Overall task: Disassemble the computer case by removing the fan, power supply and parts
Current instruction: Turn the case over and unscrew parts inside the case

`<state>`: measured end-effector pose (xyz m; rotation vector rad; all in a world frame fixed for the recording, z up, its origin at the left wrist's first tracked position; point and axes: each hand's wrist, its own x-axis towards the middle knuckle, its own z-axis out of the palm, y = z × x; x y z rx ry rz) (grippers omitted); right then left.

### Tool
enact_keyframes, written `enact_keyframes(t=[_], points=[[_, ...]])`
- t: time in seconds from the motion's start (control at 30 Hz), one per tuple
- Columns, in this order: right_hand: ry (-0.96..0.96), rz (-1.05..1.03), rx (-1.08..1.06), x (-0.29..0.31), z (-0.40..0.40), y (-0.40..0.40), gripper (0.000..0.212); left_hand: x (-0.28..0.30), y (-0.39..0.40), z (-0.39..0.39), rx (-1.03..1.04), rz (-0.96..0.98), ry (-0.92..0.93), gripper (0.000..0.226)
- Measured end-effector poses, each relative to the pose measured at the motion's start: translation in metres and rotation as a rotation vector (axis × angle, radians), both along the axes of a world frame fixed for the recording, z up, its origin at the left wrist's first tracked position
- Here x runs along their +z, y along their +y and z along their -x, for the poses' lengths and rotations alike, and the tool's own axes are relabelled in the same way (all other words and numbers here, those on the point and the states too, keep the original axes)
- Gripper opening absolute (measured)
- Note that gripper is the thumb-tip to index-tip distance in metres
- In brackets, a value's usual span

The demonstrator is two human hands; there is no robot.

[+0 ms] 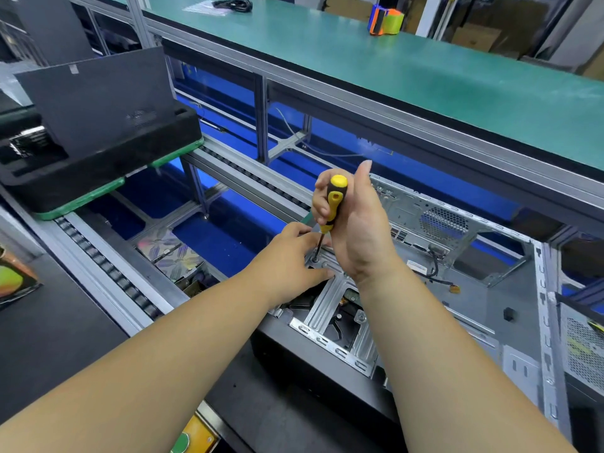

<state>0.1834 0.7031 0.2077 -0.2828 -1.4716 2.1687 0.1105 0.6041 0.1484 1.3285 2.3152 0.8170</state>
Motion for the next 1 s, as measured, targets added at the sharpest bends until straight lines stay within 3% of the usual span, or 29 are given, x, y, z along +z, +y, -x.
enact_keyframes(t=[0.13,0.27,0.47,0.67,0.8,1.0], points=[[-0.021,-0.058,-0.011,0.001,-0.004,-0.001,0.024,-0.001,0.000,0.001,0.000,-0.010,0.000,0.048],[-0.008,-0.018,-0.017,0.004,-0.006,0.005,0.018,-0.002,-0.001,0.002,-0.005,-0.008,-0.007,0.052],[0.000,0.078,-0.036,0.006,-0.008,0.009,0.019,-0.002,0.000,0.001,-0.004,-0.007,-0.020,0.053],[-0.008,0.064,0.052,0.006,-0.004,0.006,0.043,-0.002,0.001,0.001,-0.005,-0.016,-0.015,0.052],[-0.003,0.012,0.003,0.002,0.000,0.001,0.054,-0.002,0.001,0.001,-0.003,-0.014,-0.007,0.049],[0.001,-0.006,-0.002,0.003,-0.006,-0.003,0.023,-0.002,0.000,0.002,-0.005,-0.008,-0.003,0.050]])
